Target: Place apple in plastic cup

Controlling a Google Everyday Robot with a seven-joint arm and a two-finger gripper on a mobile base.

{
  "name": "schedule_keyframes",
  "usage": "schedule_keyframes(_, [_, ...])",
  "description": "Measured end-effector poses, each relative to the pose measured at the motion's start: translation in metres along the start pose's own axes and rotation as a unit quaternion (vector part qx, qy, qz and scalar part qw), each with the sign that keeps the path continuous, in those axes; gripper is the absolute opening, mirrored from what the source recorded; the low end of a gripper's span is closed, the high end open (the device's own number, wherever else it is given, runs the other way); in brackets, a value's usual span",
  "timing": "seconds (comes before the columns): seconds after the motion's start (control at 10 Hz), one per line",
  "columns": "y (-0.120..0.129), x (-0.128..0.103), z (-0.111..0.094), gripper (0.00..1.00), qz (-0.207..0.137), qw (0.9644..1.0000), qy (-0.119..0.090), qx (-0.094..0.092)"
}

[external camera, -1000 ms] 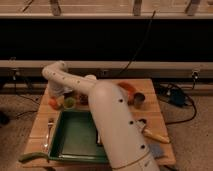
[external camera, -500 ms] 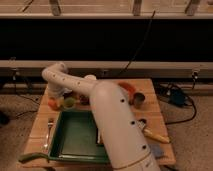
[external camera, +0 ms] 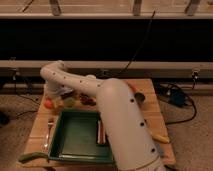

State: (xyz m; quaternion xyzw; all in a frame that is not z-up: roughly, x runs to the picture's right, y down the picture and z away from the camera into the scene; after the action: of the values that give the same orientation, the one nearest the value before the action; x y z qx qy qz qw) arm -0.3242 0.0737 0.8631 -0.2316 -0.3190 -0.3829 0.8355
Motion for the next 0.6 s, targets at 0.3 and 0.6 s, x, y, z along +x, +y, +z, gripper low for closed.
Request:
schedule_keyframes(0.3, [-0.008,-0.016,-0.049,0.0,-0.013,0.9991,-0.016,0.038])
schedule_keyframes(0.6, [-0.003,-0.002,-0.085,0.0,-0.003,0.9981,-0.013,0.061])
